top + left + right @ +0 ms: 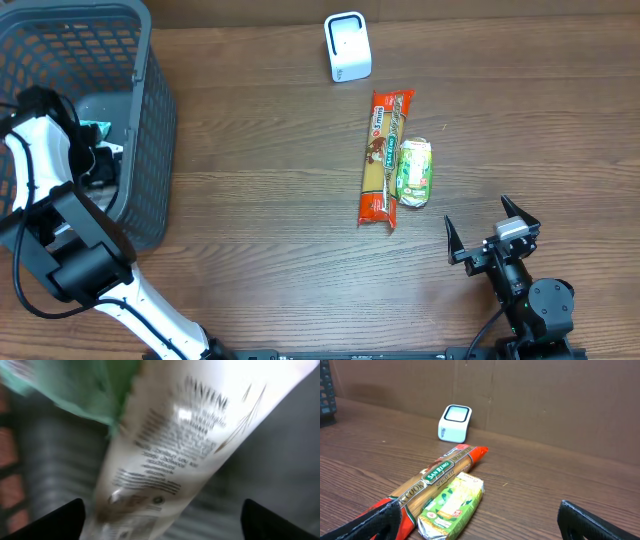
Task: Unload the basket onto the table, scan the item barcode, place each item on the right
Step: 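Reach into the basket and grasp the white tube with left gripper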
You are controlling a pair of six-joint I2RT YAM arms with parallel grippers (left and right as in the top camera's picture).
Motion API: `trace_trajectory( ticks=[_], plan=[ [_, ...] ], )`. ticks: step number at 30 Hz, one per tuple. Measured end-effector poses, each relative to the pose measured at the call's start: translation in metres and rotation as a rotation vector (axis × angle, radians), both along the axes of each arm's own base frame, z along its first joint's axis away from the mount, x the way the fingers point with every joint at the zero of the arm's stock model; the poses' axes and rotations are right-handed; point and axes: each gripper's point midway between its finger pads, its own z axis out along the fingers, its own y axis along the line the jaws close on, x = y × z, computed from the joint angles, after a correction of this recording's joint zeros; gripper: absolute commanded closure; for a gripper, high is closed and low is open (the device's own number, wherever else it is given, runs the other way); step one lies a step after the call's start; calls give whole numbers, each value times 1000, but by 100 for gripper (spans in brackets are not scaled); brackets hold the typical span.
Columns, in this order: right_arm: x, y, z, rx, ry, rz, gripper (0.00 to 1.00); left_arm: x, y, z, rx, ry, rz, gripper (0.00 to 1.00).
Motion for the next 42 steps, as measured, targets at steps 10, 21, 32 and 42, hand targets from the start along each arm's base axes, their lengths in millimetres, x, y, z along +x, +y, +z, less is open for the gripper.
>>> trace_trajectory(
  ticks=[10,21,32,42],
  plan=[
    [0,0,0,0,0,0,0,-26,-15,-25,-54,40,18,41],
    [0,0,0,0,0,0,0,-21,-31,-28,-113,20,13,27],
    [0,0,0,0,0,0,0,-11,-53,-28,-213,-29,16,42],
    [0,0,0,0,0,0,0,-6,-56,-27,-234,-53,11,79]
  ],
)
